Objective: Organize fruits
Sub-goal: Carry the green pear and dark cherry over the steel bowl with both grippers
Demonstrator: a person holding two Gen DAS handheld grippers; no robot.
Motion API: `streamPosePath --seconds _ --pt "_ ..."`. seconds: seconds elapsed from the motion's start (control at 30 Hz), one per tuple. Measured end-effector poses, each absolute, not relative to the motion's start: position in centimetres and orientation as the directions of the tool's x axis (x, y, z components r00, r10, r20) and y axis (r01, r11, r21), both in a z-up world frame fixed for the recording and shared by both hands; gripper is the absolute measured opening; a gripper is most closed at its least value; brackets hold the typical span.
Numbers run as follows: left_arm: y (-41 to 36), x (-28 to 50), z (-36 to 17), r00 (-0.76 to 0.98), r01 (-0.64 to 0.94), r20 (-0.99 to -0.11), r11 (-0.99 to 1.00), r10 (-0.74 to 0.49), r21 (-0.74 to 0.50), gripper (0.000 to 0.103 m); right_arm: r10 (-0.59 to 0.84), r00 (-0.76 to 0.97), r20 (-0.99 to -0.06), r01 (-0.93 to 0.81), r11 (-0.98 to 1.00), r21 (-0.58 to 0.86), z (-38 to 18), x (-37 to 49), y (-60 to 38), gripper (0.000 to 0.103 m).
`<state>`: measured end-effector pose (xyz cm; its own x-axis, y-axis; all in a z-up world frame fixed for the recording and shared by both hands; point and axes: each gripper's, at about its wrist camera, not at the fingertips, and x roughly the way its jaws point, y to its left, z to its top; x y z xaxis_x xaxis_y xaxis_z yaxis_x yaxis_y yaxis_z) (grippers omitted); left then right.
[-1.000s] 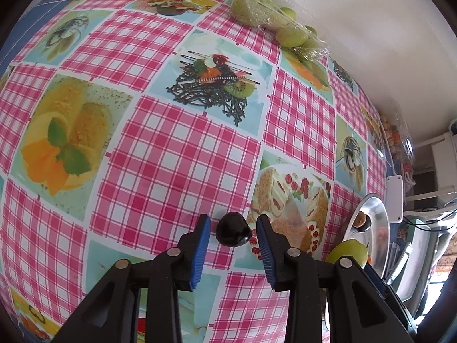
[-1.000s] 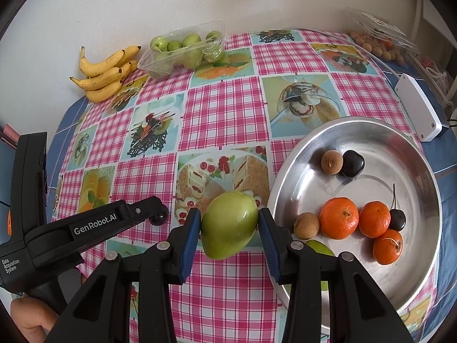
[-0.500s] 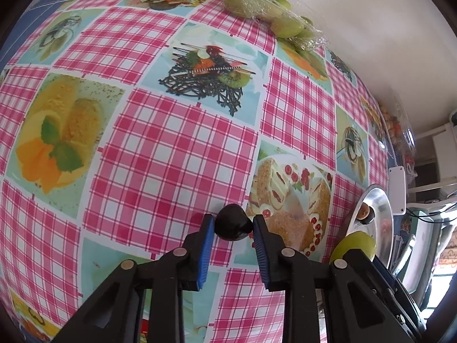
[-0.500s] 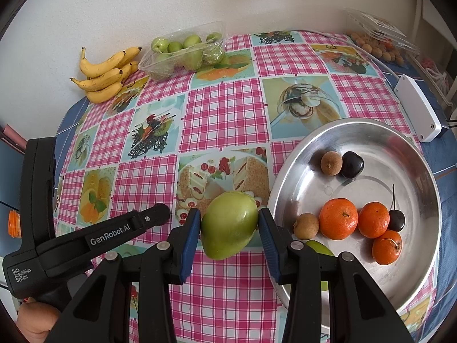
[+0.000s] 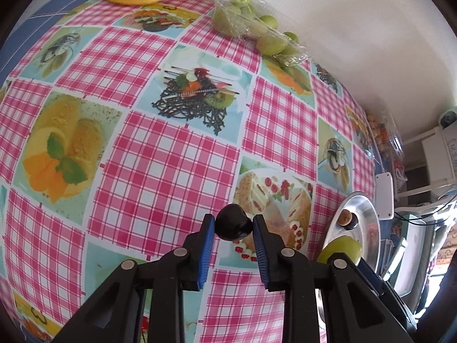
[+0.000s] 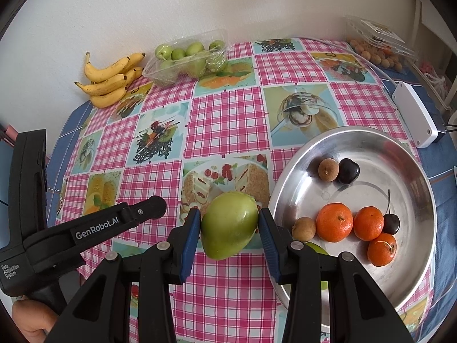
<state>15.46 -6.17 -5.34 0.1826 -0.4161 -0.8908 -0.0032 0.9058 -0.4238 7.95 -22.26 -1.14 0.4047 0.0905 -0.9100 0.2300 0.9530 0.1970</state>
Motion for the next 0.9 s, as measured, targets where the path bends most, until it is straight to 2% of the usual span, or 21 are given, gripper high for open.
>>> streamPosePath --seconds 0.27,0.9 --pt "-7.6 15.0 -3.6 0.201 0.049 -0.876 0.898 -0.437 -0.437 0.029 0.094 0.432 -0.897 0.286 0.929 0.235 -0.3 7.2 -24.7 0.043" --pt "-17.1 9.9 -1.0 0.141 0.340 -0.886 0.862 -0.441 -0.375 0.029 -0.081 0.373 -0.924 0.553 0.820 0.152 -0.2 2.1 -35.3 0.043"
